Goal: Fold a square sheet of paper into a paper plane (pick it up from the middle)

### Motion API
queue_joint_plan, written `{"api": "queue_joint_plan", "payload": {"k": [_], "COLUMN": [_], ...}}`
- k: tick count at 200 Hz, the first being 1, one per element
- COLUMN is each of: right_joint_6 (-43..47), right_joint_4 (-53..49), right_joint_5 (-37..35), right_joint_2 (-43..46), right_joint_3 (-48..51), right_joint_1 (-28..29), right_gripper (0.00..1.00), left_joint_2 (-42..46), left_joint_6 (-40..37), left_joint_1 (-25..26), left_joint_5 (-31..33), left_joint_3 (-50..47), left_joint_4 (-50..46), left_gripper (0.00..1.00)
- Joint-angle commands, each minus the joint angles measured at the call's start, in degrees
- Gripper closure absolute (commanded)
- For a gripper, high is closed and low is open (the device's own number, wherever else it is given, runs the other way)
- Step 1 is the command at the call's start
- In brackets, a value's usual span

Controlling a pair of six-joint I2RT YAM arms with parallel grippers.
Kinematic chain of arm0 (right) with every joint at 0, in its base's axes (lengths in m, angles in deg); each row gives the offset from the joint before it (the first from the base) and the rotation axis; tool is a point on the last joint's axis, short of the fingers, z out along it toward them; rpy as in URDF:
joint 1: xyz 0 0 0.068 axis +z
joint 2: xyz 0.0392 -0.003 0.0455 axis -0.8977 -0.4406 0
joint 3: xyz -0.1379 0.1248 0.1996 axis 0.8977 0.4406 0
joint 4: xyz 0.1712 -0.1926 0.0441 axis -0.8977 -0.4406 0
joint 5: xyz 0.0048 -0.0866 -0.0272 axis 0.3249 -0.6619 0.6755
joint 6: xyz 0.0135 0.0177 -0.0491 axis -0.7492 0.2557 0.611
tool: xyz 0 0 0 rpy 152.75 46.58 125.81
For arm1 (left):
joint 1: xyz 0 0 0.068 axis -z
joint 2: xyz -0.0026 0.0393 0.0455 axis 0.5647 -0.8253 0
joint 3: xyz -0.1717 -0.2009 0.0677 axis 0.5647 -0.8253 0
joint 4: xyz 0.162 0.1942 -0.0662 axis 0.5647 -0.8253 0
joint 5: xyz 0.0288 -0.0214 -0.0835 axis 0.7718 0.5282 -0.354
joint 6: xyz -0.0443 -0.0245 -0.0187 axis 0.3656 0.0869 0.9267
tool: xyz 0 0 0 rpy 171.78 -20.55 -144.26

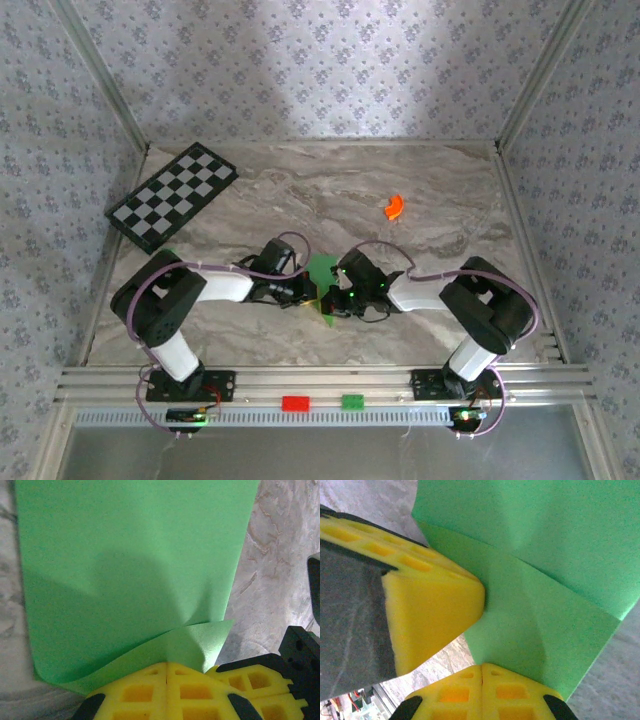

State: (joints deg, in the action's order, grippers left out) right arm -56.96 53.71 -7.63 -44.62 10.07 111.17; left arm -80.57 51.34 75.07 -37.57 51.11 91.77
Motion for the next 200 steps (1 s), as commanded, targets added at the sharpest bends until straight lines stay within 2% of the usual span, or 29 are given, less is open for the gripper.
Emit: {"api": "queue_joint_plan", "payload": {"k": [1, 40, 102, 133, 160, 200], "right_joint_6": [-1.9, -2.4, -2.2, -1.6, -1.2, -1.0], "right_joint_4": [-6.5, -7.6, -8.2, -8.9, -9.0, -8.8], "right_joint_5": [-2.6, -3.8, -4.4, -4.6, -4.8, -4.7], "right_joint_2": [-2.7, -3.1, -3.3, -3.4, -3.4, -3.4], "right_joint_3": [3.5, 2.8, 2.4, 2.6, 3.1, 3.8], "right_joint_1": [1.7, 1.6, 1.6, 1.6, 1.5, 1.3], "right_gripper": [0.98, 0.99, 1.0, 1.0, 1.0, 1.0], "left_joint_2": [3.8, 7.6, 1.8, -0.4, -1.7, -1.9], "left_joint_6": [0.6, 1.7, 3.4, 3.1, 0.6, -2.2], "left_joint_1": [0.7, 1.0, 0.4, -3.3, -8.4, -15.6], "left_joint_5": [0.9, 2.3, 3.3, 2.9, -0.1, -2.9], "left_joint_3": [0.8, 1.6, -2.6, -4.7, -5.0, -3.0], "left_joint_4": [-2.0, -3.9, 1.8, 4.5, 5.3, 0.4], "left_gripper": [0.93, 0.92, 0.96, 0.97, 0.97, 0.97]}}
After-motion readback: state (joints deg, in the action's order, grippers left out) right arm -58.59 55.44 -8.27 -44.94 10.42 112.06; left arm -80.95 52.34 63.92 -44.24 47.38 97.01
